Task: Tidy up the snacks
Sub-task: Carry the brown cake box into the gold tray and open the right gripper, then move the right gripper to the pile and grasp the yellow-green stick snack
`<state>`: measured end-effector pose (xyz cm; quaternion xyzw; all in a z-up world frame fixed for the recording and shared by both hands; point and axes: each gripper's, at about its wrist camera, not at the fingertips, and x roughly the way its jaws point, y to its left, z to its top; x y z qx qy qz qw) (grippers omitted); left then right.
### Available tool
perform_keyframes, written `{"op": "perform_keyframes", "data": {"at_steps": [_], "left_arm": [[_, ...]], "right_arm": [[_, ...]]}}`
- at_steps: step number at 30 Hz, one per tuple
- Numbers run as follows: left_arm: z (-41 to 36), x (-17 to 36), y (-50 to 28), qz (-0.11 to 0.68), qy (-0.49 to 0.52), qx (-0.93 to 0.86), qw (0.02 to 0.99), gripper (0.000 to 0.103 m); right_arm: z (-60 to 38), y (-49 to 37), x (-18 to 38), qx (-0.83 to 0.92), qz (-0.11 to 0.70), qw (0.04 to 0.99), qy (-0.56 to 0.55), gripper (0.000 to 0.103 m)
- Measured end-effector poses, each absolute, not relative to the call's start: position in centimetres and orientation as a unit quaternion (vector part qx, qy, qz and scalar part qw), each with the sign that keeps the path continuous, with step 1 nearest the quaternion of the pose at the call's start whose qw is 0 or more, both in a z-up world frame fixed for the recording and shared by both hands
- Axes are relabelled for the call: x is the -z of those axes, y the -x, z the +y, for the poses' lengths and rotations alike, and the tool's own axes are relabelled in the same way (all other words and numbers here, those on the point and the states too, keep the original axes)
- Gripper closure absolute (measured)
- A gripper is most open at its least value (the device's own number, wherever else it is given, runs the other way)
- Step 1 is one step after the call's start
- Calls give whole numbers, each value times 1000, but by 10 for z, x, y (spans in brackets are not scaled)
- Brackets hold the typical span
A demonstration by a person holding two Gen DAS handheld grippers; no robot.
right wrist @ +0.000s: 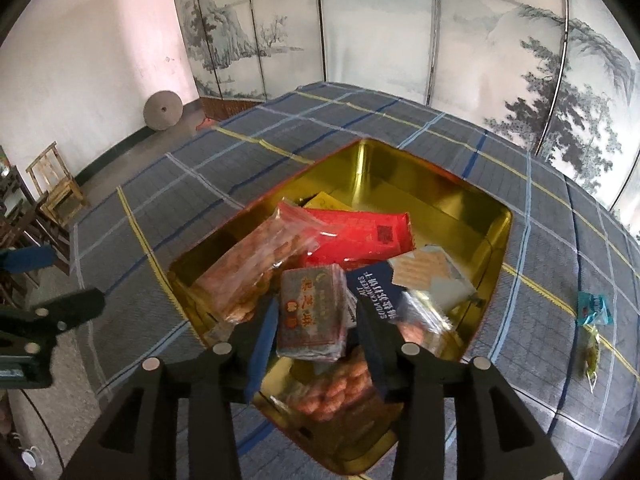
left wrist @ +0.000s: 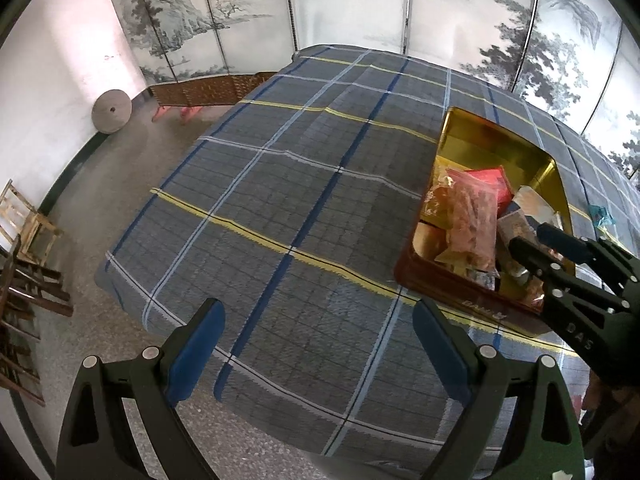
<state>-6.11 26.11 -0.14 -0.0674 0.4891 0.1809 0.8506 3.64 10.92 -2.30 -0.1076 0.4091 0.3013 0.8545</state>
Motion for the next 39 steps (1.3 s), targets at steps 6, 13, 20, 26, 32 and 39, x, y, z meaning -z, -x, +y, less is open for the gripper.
{"op": "perform_keyframes", "data": {"at_steps": [6,13,20,26,32,39], "left_arm": [[253,-1,58,486,65,-175,854,9],[235,-4,50,484,60,-158,858,9],[215,-8,38,482,45,-140,864,9],[197,-8,25,484,32,-126,865,9],[171,-7,9,489,14,-109,865,9],[135,-8,-14,486,-2,-87,869,9]], "right_arm": [[86,-31,4,-301,394,864,83,59],[24,-47,-4,-239,384,890,67,59],[-62,-84,9,-131,402,906,35,59],[-114,-110,28,-75,422,903,6,59],[-130,-124,49,-63,434,899,-5,59],[-136,-138,67,-60,446,893,-16,59]]}}
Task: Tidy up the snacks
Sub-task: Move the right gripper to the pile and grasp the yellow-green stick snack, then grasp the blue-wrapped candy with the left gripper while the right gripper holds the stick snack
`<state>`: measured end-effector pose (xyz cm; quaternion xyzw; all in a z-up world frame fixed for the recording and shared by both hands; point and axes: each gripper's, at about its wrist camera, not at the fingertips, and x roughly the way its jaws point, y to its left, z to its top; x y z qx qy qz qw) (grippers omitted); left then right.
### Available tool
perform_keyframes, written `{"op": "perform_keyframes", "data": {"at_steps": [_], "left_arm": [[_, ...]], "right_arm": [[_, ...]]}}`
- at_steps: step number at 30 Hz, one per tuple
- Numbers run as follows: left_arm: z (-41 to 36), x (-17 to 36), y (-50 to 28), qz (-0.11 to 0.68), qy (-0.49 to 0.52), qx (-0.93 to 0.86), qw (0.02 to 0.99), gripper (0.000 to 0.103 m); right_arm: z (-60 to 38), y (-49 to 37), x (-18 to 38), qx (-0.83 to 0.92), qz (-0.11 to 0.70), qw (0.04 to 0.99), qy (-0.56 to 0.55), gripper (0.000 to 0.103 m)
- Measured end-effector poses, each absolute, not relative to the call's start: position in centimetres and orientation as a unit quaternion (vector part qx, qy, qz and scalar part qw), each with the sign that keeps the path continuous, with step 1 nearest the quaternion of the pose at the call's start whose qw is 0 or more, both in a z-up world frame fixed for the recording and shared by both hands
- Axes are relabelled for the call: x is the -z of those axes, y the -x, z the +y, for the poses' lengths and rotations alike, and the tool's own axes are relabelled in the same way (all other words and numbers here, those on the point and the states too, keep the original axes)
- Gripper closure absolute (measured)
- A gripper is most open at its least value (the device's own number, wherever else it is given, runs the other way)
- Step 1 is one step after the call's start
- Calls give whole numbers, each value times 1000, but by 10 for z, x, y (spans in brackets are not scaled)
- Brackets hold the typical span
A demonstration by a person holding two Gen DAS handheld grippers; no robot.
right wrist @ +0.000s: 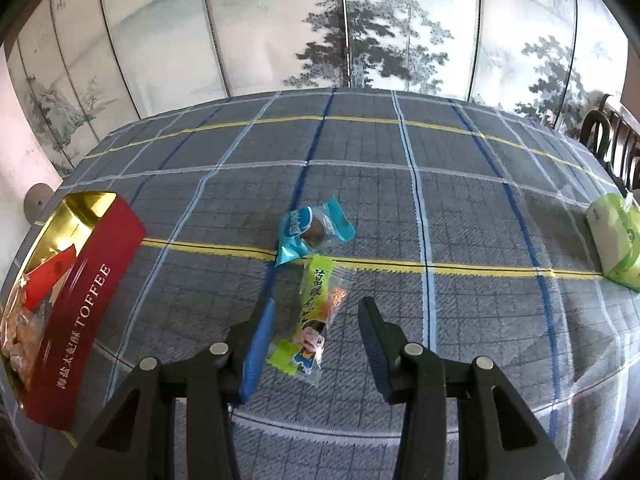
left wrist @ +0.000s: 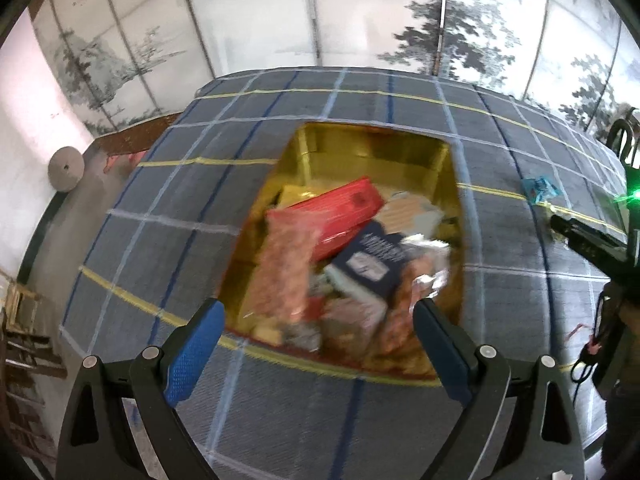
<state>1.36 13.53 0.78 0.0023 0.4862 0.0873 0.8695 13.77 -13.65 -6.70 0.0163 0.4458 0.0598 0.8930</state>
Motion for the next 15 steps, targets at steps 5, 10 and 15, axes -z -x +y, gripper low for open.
{"op": "perform_keyframes", "data": {"at_steps": [5,10,15], "left_arm": [[102,-5,-32,486,-15,-62,872,9],[70,-3,-47,485,-33,-41,873,9],[42,0,-62,482,-50,-22,874,9]], "right_arm": [[-138,-141,76,-62,450,891,-10,67],[-137,-138,80,-68,440,895,11,80],[-145,-133,80,-81,431,899,23,83]]}}
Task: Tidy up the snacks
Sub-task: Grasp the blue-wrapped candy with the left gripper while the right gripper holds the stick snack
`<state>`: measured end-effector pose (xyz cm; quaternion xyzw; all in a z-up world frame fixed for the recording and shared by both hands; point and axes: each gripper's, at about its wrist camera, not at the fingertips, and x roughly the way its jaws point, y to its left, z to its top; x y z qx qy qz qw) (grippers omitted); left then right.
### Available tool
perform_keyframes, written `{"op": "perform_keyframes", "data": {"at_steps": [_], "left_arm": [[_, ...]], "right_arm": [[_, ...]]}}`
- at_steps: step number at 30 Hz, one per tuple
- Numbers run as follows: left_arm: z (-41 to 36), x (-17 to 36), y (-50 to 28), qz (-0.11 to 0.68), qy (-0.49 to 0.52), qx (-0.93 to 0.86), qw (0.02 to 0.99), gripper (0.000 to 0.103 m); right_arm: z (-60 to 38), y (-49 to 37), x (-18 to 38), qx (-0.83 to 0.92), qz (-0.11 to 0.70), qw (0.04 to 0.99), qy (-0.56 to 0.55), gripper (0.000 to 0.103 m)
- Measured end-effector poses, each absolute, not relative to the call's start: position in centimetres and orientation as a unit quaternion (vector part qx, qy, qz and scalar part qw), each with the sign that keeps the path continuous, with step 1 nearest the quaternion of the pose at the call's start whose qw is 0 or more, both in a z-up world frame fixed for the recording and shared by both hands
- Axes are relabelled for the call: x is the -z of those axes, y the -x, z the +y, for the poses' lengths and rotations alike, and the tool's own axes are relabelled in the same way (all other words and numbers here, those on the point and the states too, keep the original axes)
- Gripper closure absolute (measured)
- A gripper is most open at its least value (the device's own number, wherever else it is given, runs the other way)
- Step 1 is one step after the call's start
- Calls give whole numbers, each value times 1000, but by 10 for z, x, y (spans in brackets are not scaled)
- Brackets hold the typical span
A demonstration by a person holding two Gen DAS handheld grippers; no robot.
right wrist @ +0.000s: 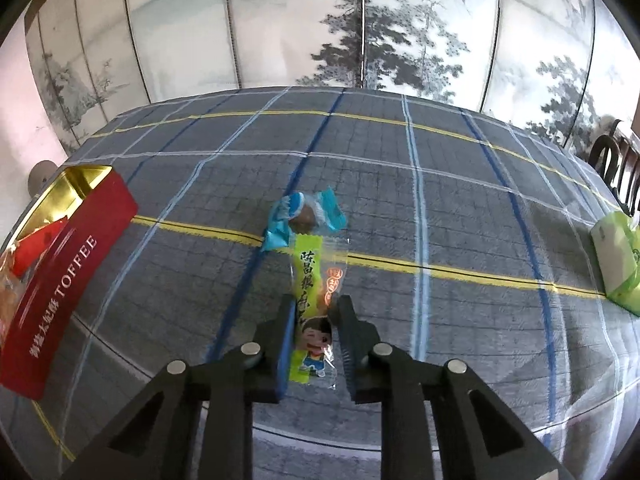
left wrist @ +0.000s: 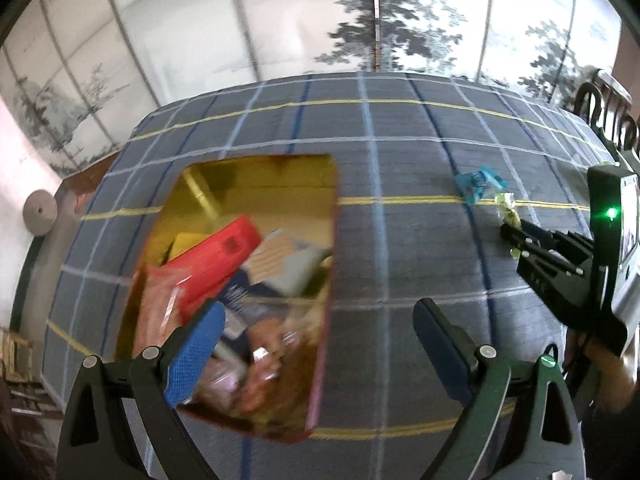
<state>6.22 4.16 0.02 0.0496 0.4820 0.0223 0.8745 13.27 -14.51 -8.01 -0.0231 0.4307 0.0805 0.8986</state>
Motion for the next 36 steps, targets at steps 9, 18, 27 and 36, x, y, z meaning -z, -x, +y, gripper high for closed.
{"op": "perform_keyframes", "data": {"at_steps": [9,18,27,36], "left_arm": [[-11,15,-102,484,-45,31,873,9],[-57,28,-145,467,-72,72,879,9],[-81,40,-167,463,-96,125,872,10],[-91,56,-194,480,-95,149,859,12]], "right_arm": [[-205,-134,80,-53,432,900,24,83],[-262,-138,80,-13,432,901,29,83],[-284,-137,82,-7,432,902,14,83],[-287,-138,83,-11,432,902,4,83]]}}
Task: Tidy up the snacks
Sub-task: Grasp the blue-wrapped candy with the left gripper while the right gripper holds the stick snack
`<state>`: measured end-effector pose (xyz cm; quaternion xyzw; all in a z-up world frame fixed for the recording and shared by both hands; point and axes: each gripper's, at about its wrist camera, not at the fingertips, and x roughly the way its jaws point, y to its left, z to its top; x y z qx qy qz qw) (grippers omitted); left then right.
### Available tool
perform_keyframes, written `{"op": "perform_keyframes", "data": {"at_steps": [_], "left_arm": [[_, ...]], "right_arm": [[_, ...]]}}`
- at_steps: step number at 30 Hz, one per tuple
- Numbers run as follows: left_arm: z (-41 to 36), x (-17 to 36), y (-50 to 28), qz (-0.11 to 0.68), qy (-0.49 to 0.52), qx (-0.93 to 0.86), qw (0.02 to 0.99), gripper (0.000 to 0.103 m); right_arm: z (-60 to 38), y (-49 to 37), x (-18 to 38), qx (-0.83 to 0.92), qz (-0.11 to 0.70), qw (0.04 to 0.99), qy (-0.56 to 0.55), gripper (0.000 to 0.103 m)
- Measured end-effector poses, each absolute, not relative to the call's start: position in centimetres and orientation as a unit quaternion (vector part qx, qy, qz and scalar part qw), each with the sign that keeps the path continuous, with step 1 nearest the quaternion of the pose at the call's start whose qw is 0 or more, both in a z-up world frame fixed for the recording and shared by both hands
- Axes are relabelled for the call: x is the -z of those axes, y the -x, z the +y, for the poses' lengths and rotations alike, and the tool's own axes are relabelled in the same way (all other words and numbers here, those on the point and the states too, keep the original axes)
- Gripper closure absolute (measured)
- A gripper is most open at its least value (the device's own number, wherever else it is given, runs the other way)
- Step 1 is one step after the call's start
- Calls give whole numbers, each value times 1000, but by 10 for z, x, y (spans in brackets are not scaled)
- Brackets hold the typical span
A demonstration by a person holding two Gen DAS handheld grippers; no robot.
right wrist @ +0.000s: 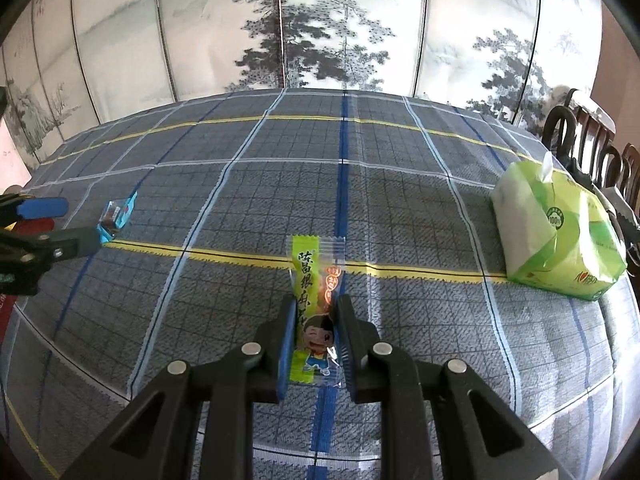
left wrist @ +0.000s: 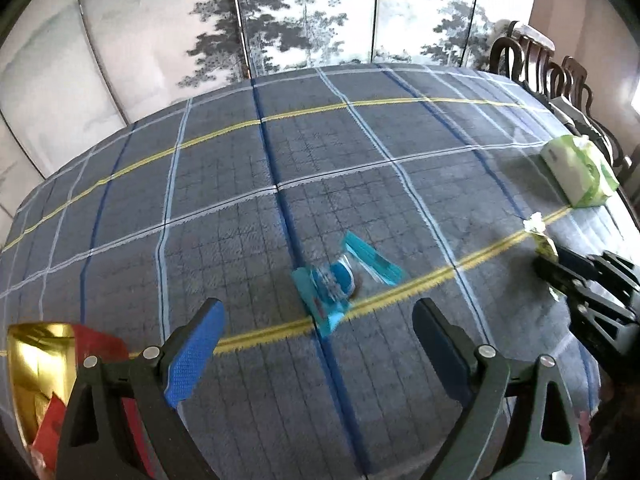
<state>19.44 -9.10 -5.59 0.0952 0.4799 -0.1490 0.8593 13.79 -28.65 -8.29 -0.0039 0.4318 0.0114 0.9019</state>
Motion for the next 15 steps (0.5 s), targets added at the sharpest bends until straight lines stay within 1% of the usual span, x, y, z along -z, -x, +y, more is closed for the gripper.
{"op": "perform_keyframes", "data": {"at_steps": [5,6,7,8,10,11,13,15], "left_arm": [[-99,64,-206,484,-104,147,856,13],[-101,66,-209,485,-107,147,855,16],[-102,67,-210,486,-107,150,855,24],[-103,69,-211,489,-105,154,852,27],[-106,71,-213,491,-106,157,850,40],[-105,71,-213,490,-105,159,851,44],[-104,73,-211,492,-105,160,849,63],[-101,72,-209,490,-102,162,851,67]], "right_arm": [[-287,-137,83,-13,432,902,1,83],[-287,-137,83,-13,432,902,1,83],[-287,-137,83,-13,432,902,1,83],[-287,-137,83,-13,432,902,1,83],[-287,-137,83,-13,432,902,1,83],[-287,-137,83,-13,432,902,1,83],[-287,-137,83,-13,432,902,1,83],[-287,-137,83,-13,432,902,1,83]]}}
